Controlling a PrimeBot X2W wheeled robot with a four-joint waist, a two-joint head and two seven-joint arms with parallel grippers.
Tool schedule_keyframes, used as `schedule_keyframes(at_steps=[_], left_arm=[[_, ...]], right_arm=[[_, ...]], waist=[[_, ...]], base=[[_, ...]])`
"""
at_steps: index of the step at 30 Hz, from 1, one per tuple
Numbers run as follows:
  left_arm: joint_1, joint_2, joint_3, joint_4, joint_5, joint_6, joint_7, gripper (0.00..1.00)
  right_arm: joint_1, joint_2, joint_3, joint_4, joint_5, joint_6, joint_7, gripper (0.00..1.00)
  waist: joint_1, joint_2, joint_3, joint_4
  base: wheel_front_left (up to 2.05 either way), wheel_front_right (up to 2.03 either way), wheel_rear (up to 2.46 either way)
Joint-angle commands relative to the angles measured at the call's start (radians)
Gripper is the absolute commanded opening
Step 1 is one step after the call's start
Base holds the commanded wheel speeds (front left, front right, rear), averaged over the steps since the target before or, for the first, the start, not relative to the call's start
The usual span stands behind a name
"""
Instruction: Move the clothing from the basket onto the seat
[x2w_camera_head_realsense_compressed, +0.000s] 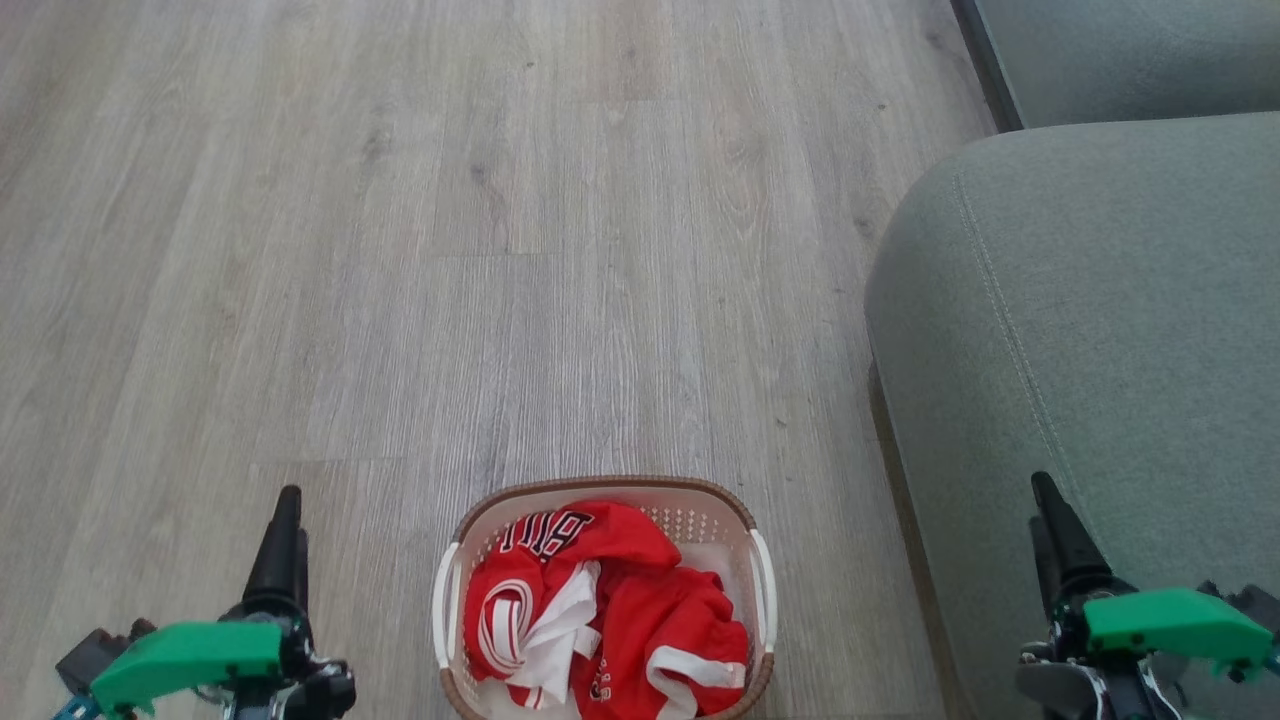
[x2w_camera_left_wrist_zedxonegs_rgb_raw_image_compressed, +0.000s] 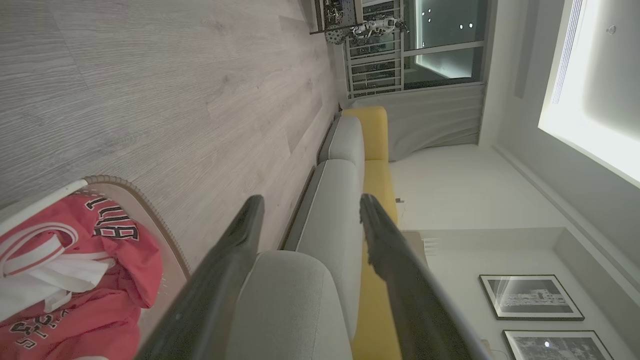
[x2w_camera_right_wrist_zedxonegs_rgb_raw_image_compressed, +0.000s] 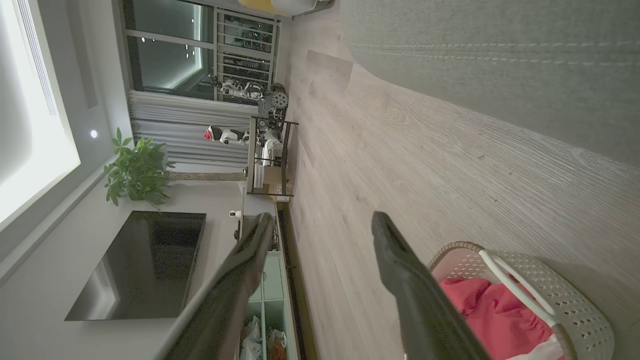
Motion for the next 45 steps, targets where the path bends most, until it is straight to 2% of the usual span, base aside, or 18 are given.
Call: schedule_keyframes(at_steps=[1, 11, 24, 45], left_arm=[[-0.03, 0.011, -0.001, -0.05, 0.041, 0.005, -0.012, 1.0], [-0.027, 0.012, -0.019, -0.096, 0.185, 0.03, -0.038, 1.0], [-0.014, 0.014, -0.062, -0.13, 0.447, 0.052, -0.076, 1.0], [0.015, 0.021, -0.109, -0.161, 0.767, 0.105, -0.141, 1.0]], right_arm=[[-0.041, -0.006, 0.01, -0.05, -0.048, 0.002, -0.015, 1.0], [-0.038, -0.007, 0.03, -0.092, -0.198, 0.003, -0.041, 1.0], [-0.034, -0.008, 0.064, -0.127, -0.376, 0.004, -0.08, 1.0], [-0.032, -0.01, 0.119, -0.133, -0.667, 0.006, -0.145, 1.0]], waist=[[0.0, -0.0001, 0.0, 0.001], [0.0, -0.0001, -0.002, 0.002], [0.0, -0.0001, -0.005, 0.003], [0.0, -0.0001, -0.01, 0.005]], base=[[0.0, 0.0, 0.0], [0.0, 0.0, 0.0], [0.0, 0.0, 0.0], [0.0, 0.0, 0.0]])
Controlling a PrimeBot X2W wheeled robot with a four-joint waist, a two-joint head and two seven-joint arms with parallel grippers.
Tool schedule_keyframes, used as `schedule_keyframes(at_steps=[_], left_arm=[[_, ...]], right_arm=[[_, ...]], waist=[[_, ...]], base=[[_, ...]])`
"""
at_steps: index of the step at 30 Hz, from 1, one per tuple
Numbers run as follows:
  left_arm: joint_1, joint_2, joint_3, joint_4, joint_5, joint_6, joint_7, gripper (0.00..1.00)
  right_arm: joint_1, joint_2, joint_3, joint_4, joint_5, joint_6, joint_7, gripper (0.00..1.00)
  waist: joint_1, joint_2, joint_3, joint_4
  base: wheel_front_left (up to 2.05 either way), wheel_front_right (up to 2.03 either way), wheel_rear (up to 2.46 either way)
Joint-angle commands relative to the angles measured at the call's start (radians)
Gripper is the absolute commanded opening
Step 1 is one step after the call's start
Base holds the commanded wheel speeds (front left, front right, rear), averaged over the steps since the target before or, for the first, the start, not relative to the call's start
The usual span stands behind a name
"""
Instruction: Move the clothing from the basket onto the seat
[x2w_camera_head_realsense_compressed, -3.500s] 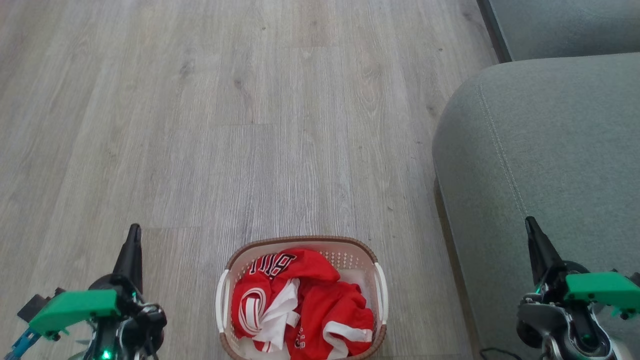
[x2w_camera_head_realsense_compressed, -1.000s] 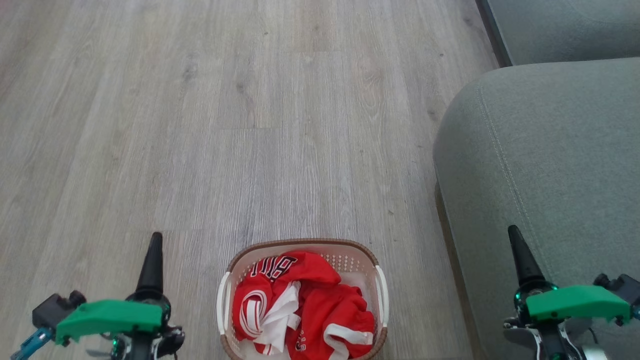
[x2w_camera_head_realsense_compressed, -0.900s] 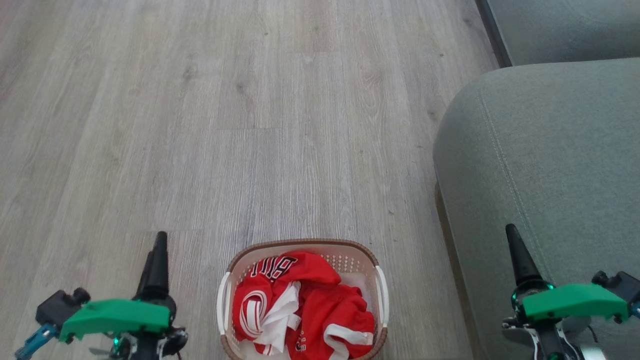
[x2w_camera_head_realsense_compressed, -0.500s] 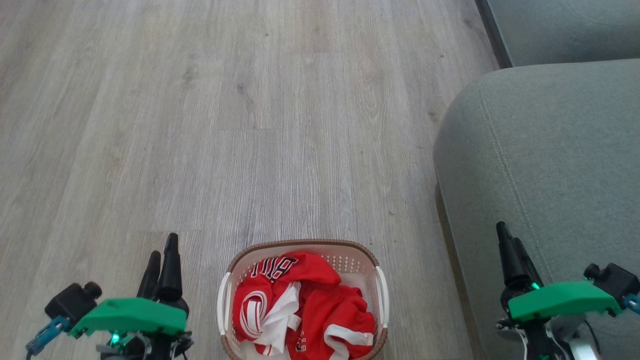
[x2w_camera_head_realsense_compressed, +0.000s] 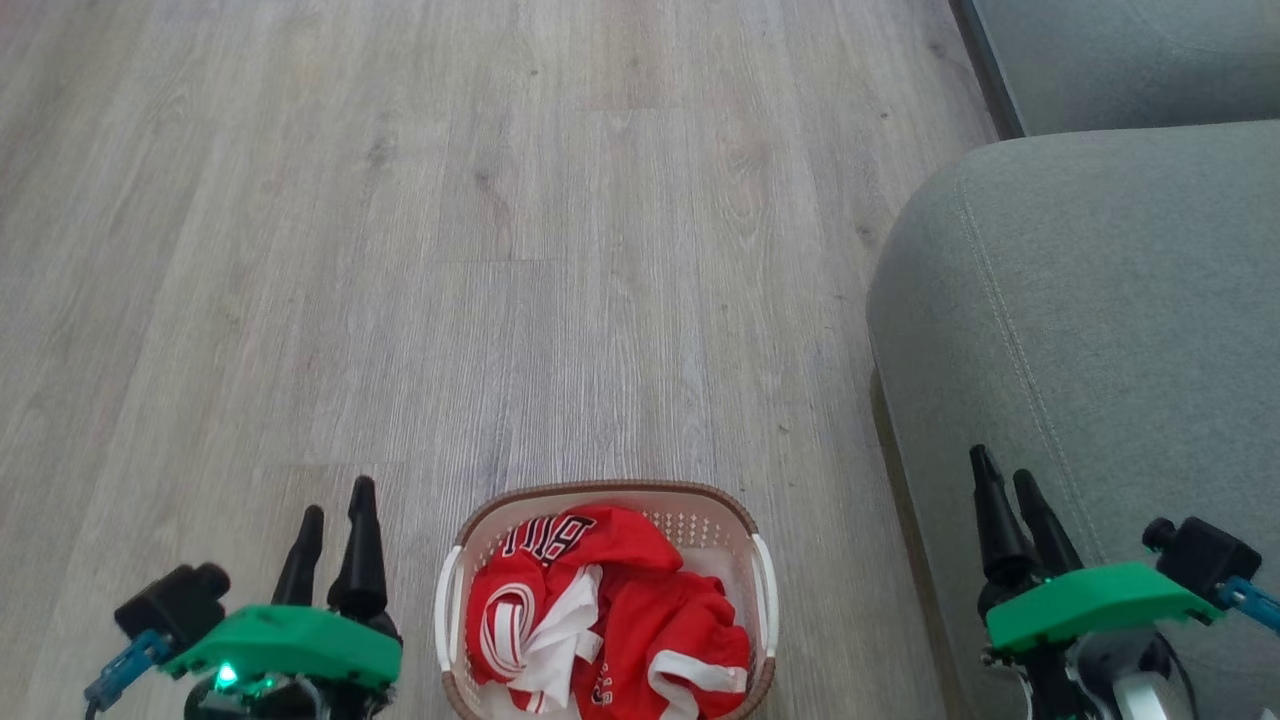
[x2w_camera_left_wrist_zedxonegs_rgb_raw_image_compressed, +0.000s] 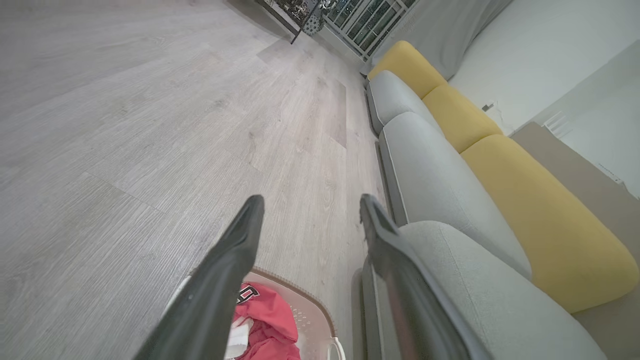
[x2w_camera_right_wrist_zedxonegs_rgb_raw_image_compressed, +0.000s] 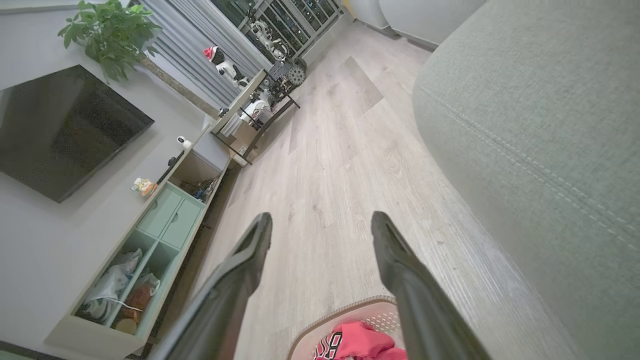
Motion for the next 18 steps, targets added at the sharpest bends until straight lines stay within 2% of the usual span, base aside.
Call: schedule_keyframes(at_steps=[1, 18], left_arm=[[-0.022, 0.015, 0.014, -0.045, 0.037, 0.01, -0.016, 1.0], [-0.01, 0.036, -0.024, -0.072, 0.243, 0.053, -0.063, 1.0]], right_arm=[[-0.032, -0.009, 0.019, -0.044, -0.034, 0.005, -0.016, 1.0], [-0.029, -0.011, 0.045, -0.069, -0.238, 0.006, -0.064, 1.0]], waist=[[0.0, 0.0, 0.0, 0.001], [0.0, 0.0, -0.001, 0.002]], base=[[0.0, 0.0, 0.0], [0.0, 0.0, 0.0]])
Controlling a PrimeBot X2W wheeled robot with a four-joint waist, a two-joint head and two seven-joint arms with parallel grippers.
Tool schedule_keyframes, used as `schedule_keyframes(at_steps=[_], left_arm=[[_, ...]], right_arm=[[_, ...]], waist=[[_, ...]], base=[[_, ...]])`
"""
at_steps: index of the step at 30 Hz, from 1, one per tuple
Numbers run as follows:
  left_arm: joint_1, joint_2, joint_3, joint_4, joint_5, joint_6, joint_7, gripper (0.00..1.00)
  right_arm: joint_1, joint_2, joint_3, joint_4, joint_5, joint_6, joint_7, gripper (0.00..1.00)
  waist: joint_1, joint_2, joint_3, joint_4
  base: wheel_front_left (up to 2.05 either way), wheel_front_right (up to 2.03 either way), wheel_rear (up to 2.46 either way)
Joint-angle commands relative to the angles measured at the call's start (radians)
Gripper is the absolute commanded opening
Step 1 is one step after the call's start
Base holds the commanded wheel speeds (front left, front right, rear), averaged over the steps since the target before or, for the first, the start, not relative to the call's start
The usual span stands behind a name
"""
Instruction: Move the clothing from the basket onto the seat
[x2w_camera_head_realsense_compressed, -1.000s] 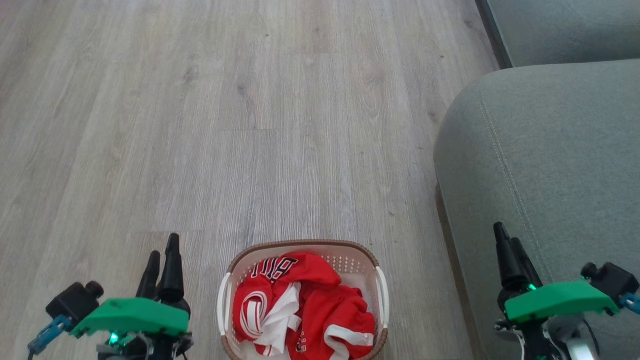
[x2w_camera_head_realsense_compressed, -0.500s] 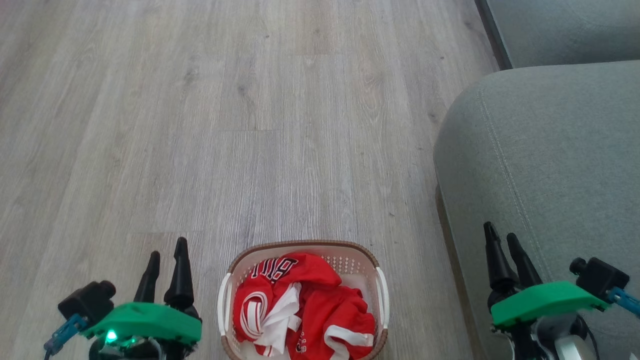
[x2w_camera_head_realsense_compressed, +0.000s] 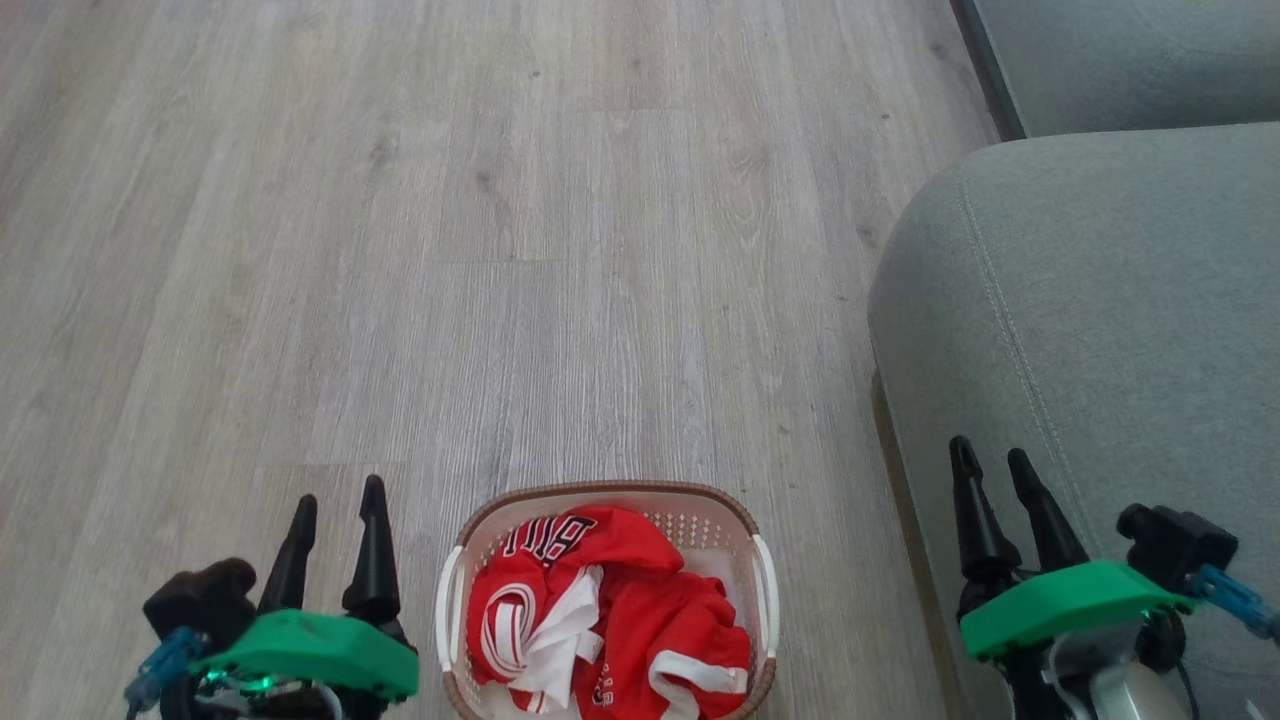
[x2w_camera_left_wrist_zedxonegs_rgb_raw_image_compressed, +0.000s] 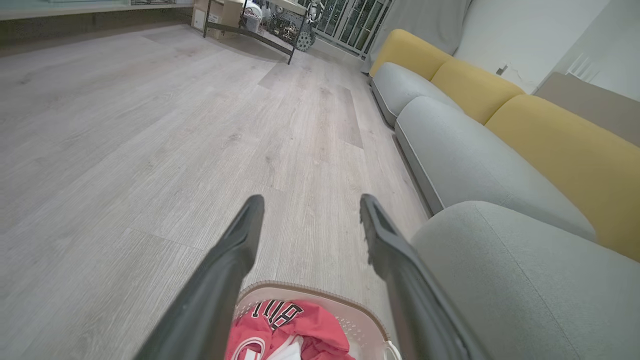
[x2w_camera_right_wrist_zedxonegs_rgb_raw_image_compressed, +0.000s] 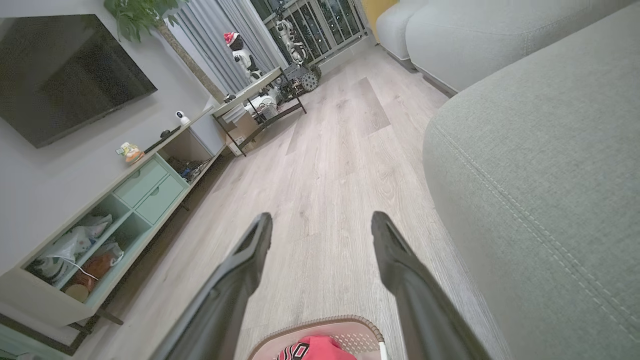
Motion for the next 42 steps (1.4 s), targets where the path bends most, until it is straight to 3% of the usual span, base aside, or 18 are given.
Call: schedule_keyframes(at_steps=[1, 35, 42], left_arm=[[-0.023, 0.014, 0.014, -0.042, 0.035, 0.011, -0.017, 1.0], [0.025, 0.006, 0.005, -0.017, 0.403, 0.035, -0.116, 1.0], [0.025, 0.003, 0.015, -0.018, 0.421, 0.029, -0.122, 1.0]], right_arm=[[-0.029, -0.011, 0.021, -0.042, -0.035, 0.006, -0.016, 1.0], [-0.01, -0.013, 0.065, -0.052, -0.448, 0.008, -0.117, 1.0], [-0.011, -0.013, 0.065, -0.051, -0.468, 0.008, -0.122, 1.0]], waist=[[0.0, 0.0, 0.0, 0.0], [0.0, 0.0, -0.023, 0.005], [0.0, 0.0, -0.021, 0.005]], base=[[0.0, 0.0, 0.0], [0.0, 0.0, 0.0], [0.0, 0.0, 0.0]])
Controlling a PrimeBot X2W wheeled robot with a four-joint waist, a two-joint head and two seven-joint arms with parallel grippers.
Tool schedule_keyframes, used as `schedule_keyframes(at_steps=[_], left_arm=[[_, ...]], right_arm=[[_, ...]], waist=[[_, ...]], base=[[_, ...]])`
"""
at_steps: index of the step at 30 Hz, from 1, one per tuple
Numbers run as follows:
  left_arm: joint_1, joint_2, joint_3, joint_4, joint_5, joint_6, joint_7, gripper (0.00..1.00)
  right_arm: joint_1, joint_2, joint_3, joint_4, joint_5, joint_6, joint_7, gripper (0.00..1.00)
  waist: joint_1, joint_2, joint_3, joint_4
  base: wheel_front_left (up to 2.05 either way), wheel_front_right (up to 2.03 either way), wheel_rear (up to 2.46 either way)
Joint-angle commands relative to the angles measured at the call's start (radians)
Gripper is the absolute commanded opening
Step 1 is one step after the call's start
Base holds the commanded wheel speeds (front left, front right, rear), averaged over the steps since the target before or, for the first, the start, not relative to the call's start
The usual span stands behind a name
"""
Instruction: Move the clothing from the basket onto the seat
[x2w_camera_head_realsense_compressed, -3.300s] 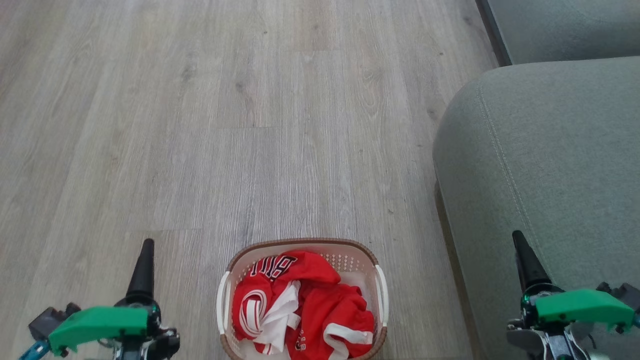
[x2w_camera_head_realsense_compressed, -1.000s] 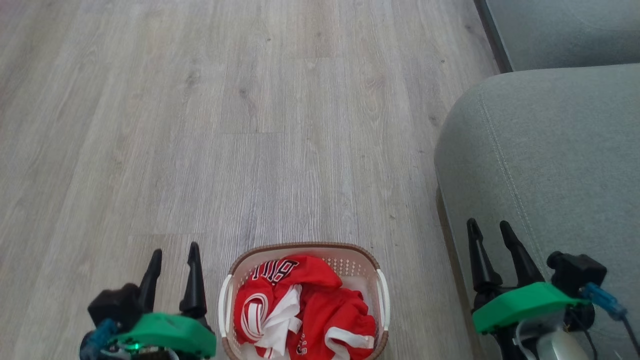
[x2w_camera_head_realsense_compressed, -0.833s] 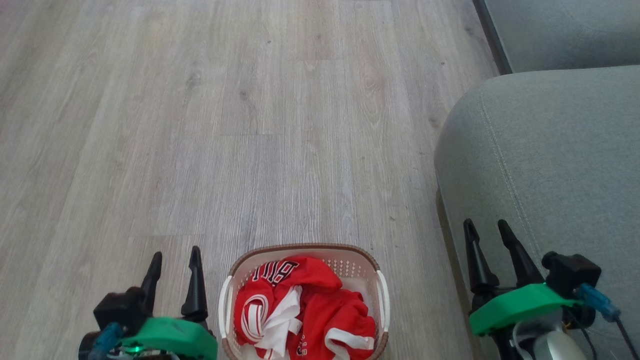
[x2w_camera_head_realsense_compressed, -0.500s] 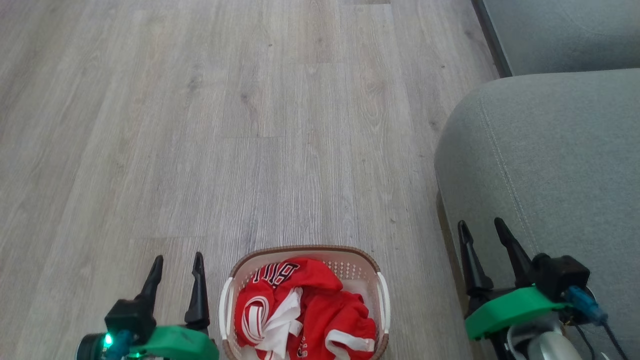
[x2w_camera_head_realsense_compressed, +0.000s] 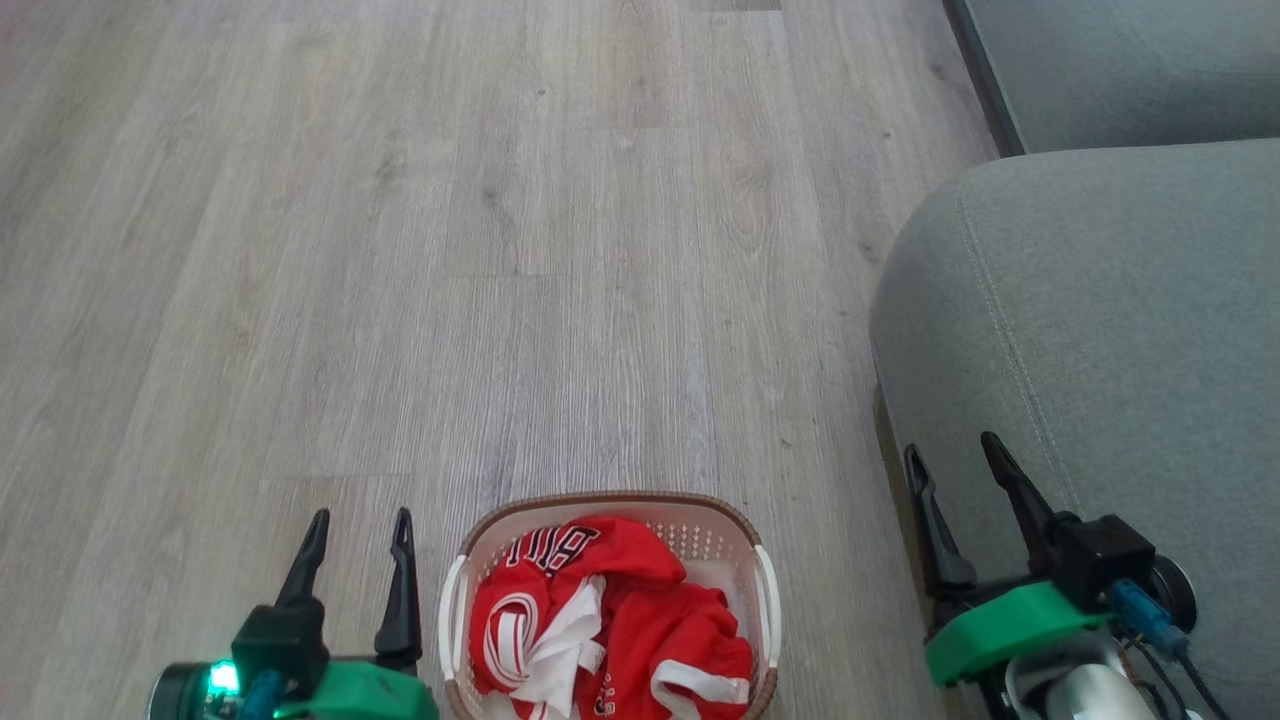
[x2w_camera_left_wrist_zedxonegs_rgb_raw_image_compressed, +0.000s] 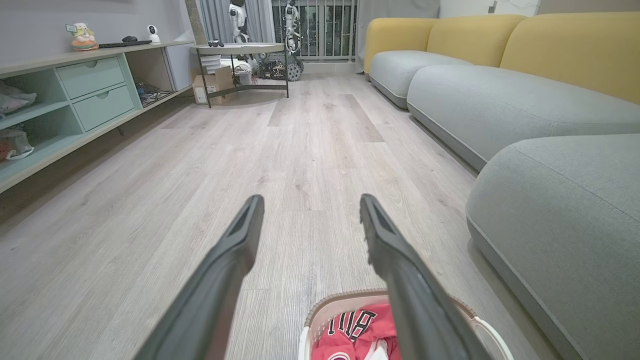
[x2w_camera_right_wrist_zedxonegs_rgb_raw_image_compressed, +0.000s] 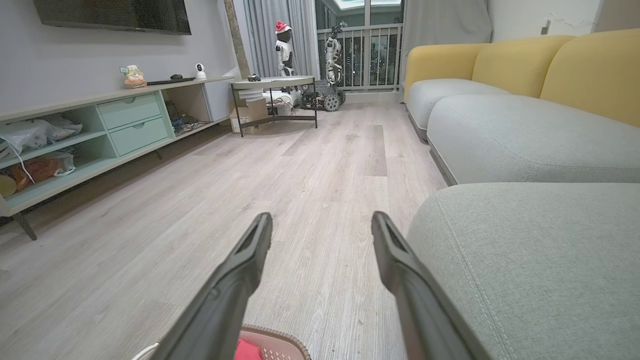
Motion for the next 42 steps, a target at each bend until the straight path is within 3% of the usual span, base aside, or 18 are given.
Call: schedule_keyframes(at_steps=[1, 27, 42], left_arm=[[-0.023, 0.0, 0.039, -0.032, 0.006, 0.002, -0.012, 1.0], [-0.035, -0.007, 0.05, -0.024, 0.013, -0.018, -0.012, 1.0], [-0.248, -0.008, -0.039, 0.13, 0.072, -0.085, -0.012, 1.0]], right_arm=[[-0.017, -0.012, 0.026, -0.037, -0.005, 0.008, -0.011, 1.0], [-0.024, -0.012, 0.013, -0.042, 0.002, 0.008, -0.011, 1.0], [-0.14, -0.012, -0.048, -0.091, -0.026, 0.008, -0.011, 1.0]], waist=[[0.0, -0.0001, 0.001, 0.0], [0.0, -0.0001, 0.029, 0.0], [0.0, -0.0001, 0.272, -0.025]], base=[[0.0, 0.0, 0.0], [0.0, 0.0, 0.0], [0.0, 0.0, 0.0]])
